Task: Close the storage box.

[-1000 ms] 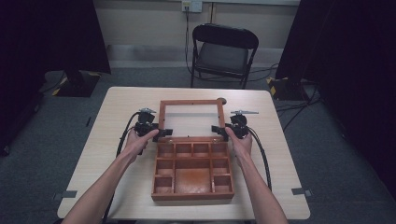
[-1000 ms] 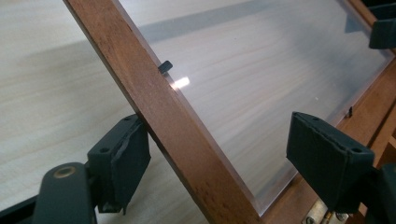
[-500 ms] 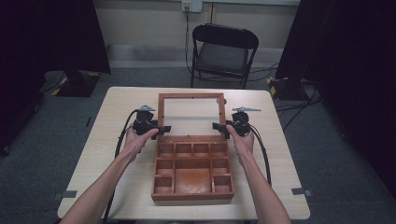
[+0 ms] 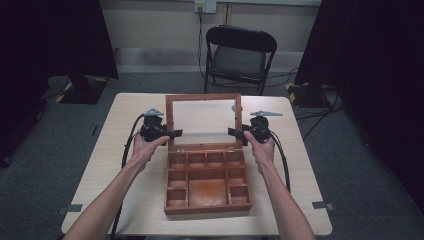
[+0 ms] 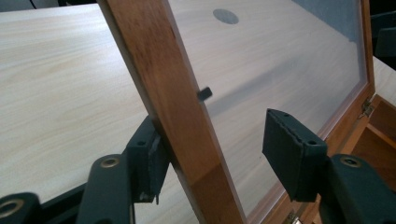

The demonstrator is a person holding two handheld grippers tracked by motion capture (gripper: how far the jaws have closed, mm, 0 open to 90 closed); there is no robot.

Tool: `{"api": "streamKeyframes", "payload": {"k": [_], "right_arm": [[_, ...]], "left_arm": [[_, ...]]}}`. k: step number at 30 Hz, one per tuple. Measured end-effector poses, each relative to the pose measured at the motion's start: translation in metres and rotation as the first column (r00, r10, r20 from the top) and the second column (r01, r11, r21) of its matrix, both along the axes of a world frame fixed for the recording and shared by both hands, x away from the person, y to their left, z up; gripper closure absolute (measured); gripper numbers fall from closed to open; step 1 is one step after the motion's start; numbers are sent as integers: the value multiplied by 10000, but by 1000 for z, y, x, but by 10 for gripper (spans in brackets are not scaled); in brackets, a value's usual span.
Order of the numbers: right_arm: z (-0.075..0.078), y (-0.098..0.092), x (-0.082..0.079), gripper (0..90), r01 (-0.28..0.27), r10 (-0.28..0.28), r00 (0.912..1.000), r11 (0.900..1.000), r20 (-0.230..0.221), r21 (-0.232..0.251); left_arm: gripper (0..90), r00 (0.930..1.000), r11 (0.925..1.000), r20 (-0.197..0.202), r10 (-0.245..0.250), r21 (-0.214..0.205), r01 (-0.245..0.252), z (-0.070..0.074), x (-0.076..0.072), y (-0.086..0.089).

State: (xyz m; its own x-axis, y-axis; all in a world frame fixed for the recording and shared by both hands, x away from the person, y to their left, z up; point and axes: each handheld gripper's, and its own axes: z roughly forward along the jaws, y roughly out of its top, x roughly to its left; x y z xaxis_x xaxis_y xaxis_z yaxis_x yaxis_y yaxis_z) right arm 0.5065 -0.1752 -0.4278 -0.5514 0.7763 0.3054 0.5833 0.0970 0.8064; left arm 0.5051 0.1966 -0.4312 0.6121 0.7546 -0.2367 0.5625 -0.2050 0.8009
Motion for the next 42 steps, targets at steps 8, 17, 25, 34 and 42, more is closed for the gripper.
{"api": "streamKeyframes", "payload": {"k": [8, 17, 25, 34, 42], "right_arm": [[5, 0, 0, 342, 1, -1, 9998, 10000, 175, 5], [9, 0, -5, 347, 184, -179, 9995, 9996, 245, -202], [13, -7, -18, 374, 196, -188, 9993, 9995, 324, -246], [18, -11, -34, 400, 19, -12, 9979, 9999, 652, -106], [22, -12, -39, 476, -57, 52, 9976, 10000, 694, 60]], "left_arm": [[472, 10000, 9999, 64, -60, -93, 61, 7, 1, 3], [468, 9991, 9995, 255, -324, 1, 324, 11, 5, -1], [469, 9979, 9988, 431, -473, -68, 477, 16, 6, -4], [463, 9938, 9939, 840, -727, -771, 792, 21, -10, 1], [471, 9879, 9891, 1117, -1079, -878, 1179, 25, -26, 7]]}}
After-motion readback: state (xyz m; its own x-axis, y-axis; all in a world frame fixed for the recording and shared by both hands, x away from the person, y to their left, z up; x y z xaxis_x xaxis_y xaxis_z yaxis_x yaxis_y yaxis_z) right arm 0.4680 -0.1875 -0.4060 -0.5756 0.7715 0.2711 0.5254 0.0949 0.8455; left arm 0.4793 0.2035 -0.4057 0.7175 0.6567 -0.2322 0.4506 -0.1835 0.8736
